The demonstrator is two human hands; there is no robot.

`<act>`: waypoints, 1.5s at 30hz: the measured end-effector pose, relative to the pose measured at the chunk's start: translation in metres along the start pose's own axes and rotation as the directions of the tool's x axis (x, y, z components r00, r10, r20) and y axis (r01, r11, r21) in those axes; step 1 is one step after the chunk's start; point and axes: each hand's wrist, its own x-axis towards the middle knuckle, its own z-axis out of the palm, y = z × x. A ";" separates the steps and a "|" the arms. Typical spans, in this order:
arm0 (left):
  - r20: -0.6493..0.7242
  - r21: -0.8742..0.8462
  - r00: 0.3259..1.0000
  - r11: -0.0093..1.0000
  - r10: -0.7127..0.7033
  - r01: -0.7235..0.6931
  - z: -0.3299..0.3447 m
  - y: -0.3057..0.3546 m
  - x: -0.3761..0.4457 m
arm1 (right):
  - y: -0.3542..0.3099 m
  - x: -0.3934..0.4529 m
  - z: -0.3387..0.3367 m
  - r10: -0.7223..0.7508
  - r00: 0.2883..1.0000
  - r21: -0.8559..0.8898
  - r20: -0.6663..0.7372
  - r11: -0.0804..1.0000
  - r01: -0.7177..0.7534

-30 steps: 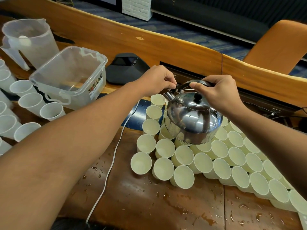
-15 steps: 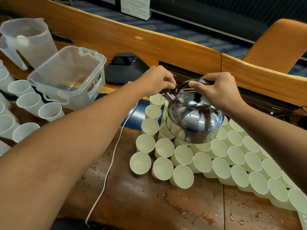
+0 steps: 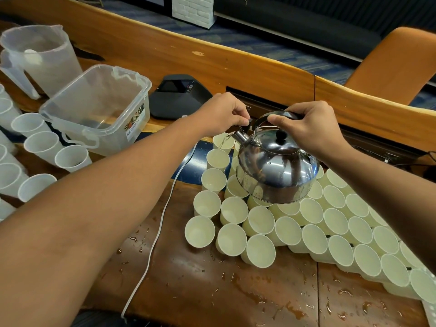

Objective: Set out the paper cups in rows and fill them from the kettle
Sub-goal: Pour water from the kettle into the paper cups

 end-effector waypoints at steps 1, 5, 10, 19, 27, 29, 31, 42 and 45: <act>-0.001 0.001 1.000 1.000 0.001 -0.001 0.000 0.000 0.000 | 0.000 0.000 0.000 -0.002 1.000 -0.005 -0.003 1.000 0.002; -0.002 0.002 1.000 1.000 0.005 -0.005 0.000 0.000 -0.001 | 0.000 -0.001 -0.001 -0.004 1.000 -0.006 -0.008 1.000 0.004; 0.001 -0.001 1.000 1.000 0.007 -0.007 -0.001 0.001 -0.001 | 0.001 -0.002 0.000 -0.004 1.000 0.001 -0.015 1.000 0.004; -0.007 -0.011 1.000 1.000 0.009 -0.009 -0.004 0.004 -0.004 | 0.001 -0.006 0.001 -0.007 0.999 0.047 -0.036 0.999 0.009; -0.037 -0.011 0.998 0.999 0.048 -0.048 -0.011 0.013 -0.008 | -0.001 -0.016 -0.002 0.000 0.998 0.112 -0.065 0.994 0.007; -0.038 -0.010 0.998 0.999 0.053 -0.054 -0.013 0.016 -0.010 | -0.002 -0.019 -0.003 -0.006 0.997 0.117 -0.073 0.993 0.015; -0.039 -0.001 0.997 0.998 0.069 -0.069 -0.014 0.019 -0.014 | -0.003 -0.023 -0.006 -0.015 0.997 0.121 -0.074 0.992 0.024; -0.056 -0.005 0.995 0.997 0.078 -0.079 -0.008 0.026 -0.036 | -0.006 -0.049 -0.011 -0.035 0.997 0.105 -0.066 0.994 0.042; -0.051 -0.006 0.998 0.999 0.047 -0.048 -0.003 0.023 -0.042 | -0.005 -0.054 -0.009 -0.041 0.998 0.107 -0.050 0.993 0.046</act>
